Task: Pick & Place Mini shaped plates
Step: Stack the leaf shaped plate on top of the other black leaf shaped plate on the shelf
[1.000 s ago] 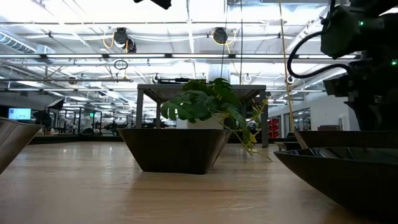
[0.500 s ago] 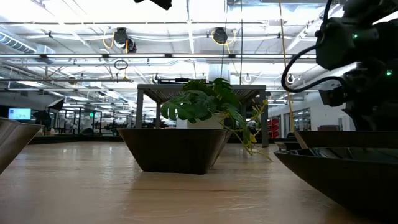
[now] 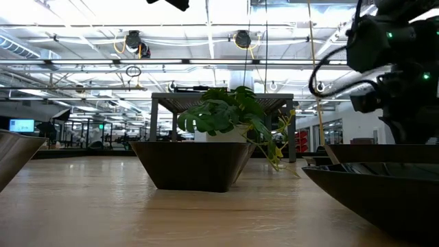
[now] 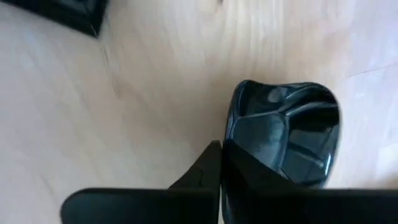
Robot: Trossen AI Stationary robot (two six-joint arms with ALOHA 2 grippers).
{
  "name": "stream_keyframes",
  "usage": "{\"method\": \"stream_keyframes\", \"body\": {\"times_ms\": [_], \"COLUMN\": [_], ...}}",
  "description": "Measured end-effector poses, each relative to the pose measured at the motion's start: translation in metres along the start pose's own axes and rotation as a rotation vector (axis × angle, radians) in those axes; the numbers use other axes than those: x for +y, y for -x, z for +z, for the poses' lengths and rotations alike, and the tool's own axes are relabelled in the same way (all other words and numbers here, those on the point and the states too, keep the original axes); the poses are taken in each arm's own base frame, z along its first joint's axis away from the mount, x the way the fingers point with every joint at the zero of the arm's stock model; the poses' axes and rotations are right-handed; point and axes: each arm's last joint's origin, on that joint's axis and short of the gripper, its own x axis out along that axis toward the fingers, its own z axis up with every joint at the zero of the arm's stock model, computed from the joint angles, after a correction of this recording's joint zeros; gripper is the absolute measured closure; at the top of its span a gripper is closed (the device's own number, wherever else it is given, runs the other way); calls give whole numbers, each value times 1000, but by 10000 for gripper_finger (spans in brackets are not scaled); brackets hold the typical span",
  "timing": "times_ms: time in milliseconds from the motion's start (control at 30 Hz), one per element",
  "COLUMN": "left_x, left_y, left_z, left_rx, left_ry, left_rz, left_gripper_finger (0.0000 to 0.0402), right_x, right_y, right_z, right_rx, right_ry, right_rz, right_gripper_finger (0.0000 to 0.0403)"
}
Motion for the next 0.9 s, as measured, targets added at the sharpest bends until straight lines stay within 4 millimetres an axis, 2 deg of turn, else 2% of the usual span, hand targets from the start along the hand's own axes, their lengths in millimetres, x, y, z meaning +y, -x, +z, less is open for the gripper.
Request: {"method": "stream_keyframes", "body": {"times_ms": [300,633,733,900], "left_x": [0,0,0,0], "left_y": [0,0,0,0], "left_z": [0,0,0,0], "left_rx": [0,0,0,0], "left_ry": [3,6,6,7], "left_rz": [0,0,0,0], "left_gripper_finger": [243,243,243,243], "right_x": [-13,-30,-37,-55], "right_y": [59,125,133,134], "right_z": [20,52,70,107], "right_rx": [-179,-489,-596,-815], "right_ry": [-29,89,149,261], "right_rz": [-130,-400,-439,-451], "right_gripper_finger": [403,403,403,403]}}
